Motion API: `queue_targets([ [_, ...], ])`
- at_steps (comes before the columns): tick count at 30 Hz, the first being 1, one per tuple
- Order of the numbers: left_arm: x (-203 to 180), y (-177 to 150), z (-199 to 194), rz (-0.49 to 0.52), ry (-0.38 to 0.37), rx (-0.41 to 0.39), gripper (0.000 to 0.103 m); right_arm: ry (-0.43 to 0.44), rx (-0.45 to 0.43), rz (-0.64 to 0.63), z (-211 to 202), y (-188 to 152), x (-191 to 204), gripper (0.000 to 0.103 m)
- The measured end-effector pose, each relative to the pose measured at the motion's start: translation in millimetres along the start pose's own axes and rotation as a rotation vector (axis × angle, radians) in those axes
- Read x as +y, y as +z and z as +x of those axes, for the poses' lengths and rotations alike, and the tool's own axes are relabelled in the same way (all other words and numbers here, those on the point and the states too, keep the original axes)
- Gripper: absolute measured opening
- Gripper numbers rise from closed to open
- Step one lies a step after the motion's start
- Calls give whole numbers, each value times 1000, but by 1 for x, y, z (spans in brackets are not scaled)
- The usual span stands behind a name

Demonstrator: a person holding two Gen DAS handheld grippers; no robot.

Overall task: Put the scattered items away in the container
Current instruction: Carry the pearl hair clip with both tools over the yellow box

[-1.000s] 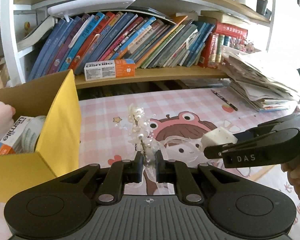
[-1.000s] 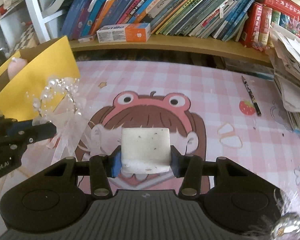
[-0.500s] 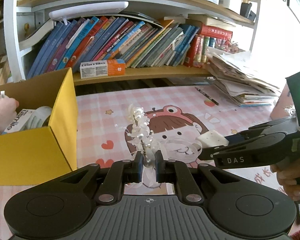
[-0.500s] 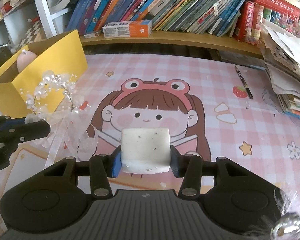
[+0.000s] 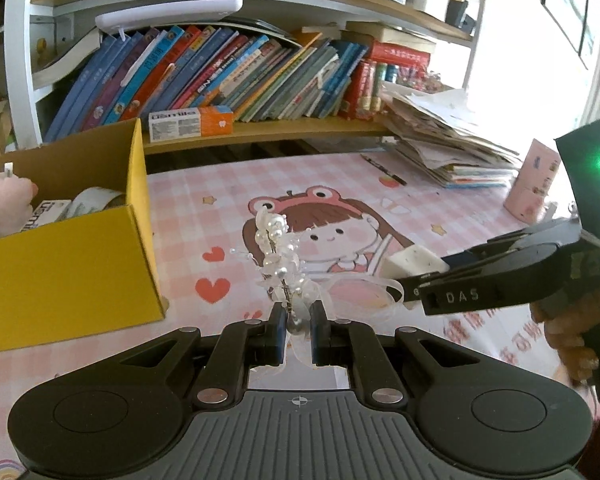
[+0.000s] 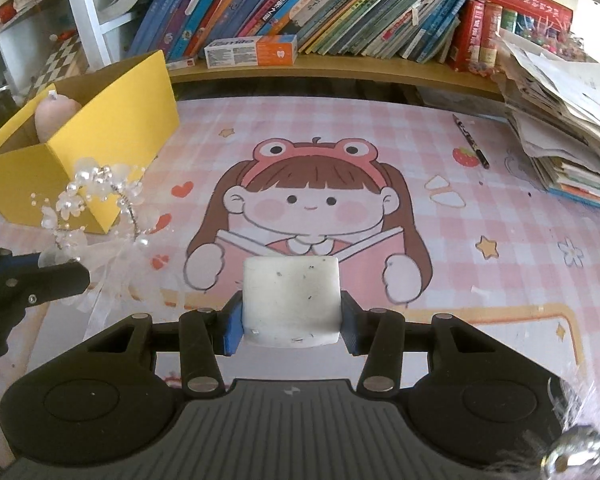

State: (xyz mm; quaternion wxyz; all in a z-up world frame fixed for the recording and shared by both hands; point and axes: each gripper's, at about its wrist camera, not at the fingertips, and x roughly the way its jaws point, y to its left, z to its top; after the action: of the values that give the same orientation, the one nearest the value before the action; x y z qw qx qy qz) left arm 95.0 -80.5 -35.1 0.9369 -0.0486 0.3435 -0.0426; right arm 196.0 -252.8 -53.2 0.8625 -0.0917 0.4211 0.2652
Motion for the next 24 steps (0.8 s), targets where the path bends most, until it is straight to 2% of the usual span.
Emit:
queue_targets([
  [11, 43, -18, -40, 10, -41, 6, 10, -26, -2, 24, -15, -12, 55, 44],
  [24, 103, -32, -88, -31, -10, -36, 10, -3, -21, -19, -19, -7, 126, 44],
])
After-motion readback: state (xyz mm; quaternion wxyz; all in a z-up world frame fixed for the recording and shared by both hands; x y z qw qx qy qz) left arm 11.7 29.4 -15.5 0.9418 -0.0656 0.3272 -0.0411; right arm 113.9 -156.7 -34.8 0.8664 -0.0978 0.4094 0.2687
